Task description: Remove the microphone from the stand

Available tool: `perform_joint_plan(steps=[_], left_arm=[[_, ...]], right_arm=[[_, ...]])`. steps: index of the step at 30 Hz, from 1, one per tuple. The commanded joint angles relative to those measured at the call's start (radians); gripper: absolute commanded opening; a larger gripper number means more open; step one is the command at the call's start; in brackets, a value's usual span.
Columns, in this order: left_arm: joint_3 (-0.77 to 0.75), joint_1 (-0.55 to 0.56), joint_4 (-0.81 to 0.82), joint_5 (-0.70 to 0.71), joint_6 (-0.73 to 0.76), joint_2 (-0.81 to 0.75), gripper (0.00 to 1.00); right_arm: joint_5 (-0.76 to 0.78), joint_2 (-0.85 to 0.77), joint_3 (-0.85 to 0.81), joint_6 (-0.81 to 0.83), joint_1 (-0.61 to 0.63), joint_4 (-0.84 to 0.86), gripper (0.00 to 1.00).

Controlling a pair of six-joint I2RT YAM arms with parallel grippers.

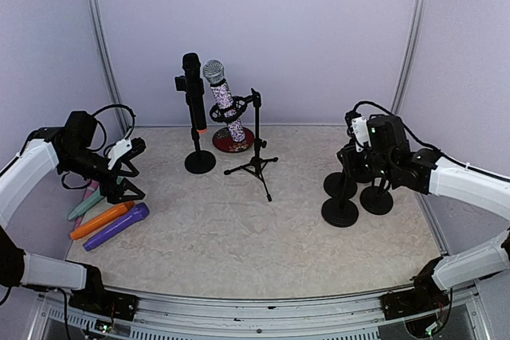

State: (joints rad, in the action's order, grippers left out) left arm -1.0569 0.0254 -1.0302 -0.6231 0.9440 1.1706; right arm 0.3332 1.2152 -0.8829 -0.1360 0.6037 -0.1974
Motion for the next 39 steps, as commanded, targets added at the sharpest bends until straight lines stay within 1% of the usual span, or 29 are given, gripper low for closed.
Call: perform_joint_plan(steps=[1,8,9,10,12,13,15,16,18,20,23,25,26,28,29,32,36,39], left_arm=[[-0.021,0.006,-0.003,-0.007,0.012,0.001,0.87],[-0.019,0.004,0.002,-0.008,0.013,0.006,0.87],[-0.02,0.005,0.001,-0.006,0.015,0.006,0.86],[-0.018,0.005,0.001,-0.005,0.017,0.005,0.87],[-0.015,0.005,0.003,-0.003,0.019,0.003,0.87],[-0.013,0.005,0.005,-0.003,0.02,0.004,0.87],[-0.015,0.005,0.008,-0.004,0.016,0.007,0.88],[-0.014,0.005,0.015,-0.004,0.01,0.009,0.89],[-0.015,0.005,0.037,-0.005,-0.012,0.008,0.9],[-0.011,0.005,0.095,-0.005,-0.072,0.006,0.91],[-0.005,0.004,0.279,0.01,-0.202,0.016,0.93],[-0.021,0.005,0.393,0.002,-0.29,0.043,0.93],[-0.034,0.005,0.454,-0.001,-0.339,0.061,0.94],[-0.072,0.005,0.558,-0.011,-0.432,0.115,0.98],[-0.095,0.004,0.6,-0.015,-0.47,0.151,0.99],[-0.201,0.009,0.677,-0.038,-0.553,0.281,0.99],[-0.405,0.018,0.685,-0.116,-0.613,0.479,0.94],[-0.531,0.03,0.644,-0.153,-0.627,0.598,0.89]], right_arm=[[0.096,-0.017,0.04,0.0,-0.051,-0.058,0.12],[0.152,-0.015,0.077,-0.02,-0.132,-0.046,0.12],[0.156,-0.017,0.082,-0.025,-0.137,-0.044,0.12],[0.16,-0.019,0.086,-0.032,-0.138,-0.042,0.15],[0.16,-0.03,0.098,-0.045,-0.138,-0.037,0.27],[0.155,-0.04,0.103,-0.053,-0.139,-0.034,0.39],[0.14,-0.061,0.11,-0.059,-0.138,-0.029,0.59],[0.134,-0.076,0.109,-0.059,-0.137,-0.026,0.64],[0.111,-0.108,0.105,-0.049,-0.137,-0.012,0.73],[0.094,-0.14,0.09,-0.046,-0.137,-0.002,0.81],[0.062,-0.171,0.042,-0.049,-0.136,0.006,0.94],[0.049,-0.175,0.002,-0.061,-0.13,0.003,1.0],[0.047,-0.175,-0.02,-0.067,-0.124,-0.001,1.0],[0.048,-0.172,-0.061,-0.078,-0.107,-0.007,1.0],[0.047,-0.169,-0.084,-0.084,-0.097,-0.015,1.0],[0.053,-0.159,-0.145,-0.091,-0.061,-0.025,1.0],[0.05,-0.128,-0.206,-0.089,-0.027,-0.05,1.0],[0.057,-0.087,-0.223,-0.093,-0.011,-0.103,1.0]])
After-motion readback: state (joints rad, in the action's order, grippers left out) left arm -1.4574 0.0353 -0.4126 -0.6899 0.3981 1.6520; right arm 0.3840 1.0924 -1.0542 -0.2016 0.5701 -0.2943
